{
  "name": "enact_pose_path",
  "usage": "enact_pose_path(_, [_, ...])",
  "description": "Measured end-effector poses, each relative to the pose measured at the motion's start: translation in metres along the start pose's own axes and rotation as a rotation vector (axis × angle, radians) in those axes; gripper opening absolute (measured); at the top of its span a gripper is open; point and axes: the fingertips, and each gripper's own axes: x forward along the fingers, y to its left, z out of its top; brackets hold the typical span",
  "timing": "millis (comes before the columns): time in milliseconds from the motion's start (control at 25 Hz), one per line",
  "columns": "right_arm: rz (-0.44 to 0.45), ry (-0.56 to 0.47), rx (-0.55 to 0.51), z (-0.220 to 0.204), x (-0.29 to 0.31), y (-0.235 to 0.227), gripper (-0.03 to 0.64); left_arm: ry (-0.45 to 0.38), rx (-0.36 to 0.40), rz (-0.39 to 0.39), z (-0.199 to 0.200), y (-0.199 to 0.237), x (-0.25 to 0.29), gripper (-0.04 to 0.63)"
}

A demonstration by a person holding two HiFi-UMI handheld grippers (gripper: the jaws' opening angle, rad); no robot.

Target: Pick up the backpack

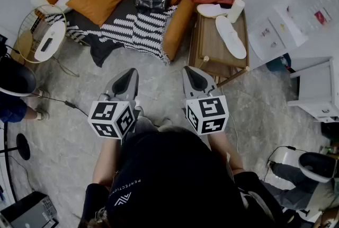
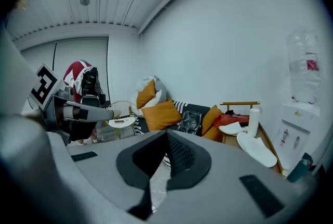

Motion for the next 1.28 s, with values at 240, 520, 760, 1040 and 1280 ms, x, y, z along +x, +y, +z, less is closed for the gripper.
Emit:
enact_pose_path(240, [0.000, 0.011, 0.007, -0.007, -0.002, -0.003, -0.005, 0.028, -0.001, -0.030, -0.007, -0.014, 0.005, 0.009])
enact_pose_path(520, [0.025, 0.009, 0.072, -0.007, 0.007, -0.003, -0.005, 0.014, 0.005, -0.035, -0.003, -0.008, 0.004, 0.009])
enact_pose_path(760, [0.028, 0.048, 0.085, -0.014, 0.026, -0.004, -0.005, 0.018, -0.006, -0.003, -0.004, 0.012, 0.012, 0.009])
enact_pose_path(1040, [0.019, 0.087, 0.084, -0.009, 0.060, -0.006, -0.005, 0.029, -0.040, -0.037, 0.003, 0.042, 0.044, 0.008])
enact_pose_path(1280, [-0.015, 0.119, 0.091, 0.003, 0.101, -0.015, -0.003, 0.058, -0.031, -0.068, 0.017, 0.072, 0.075, 0.009])
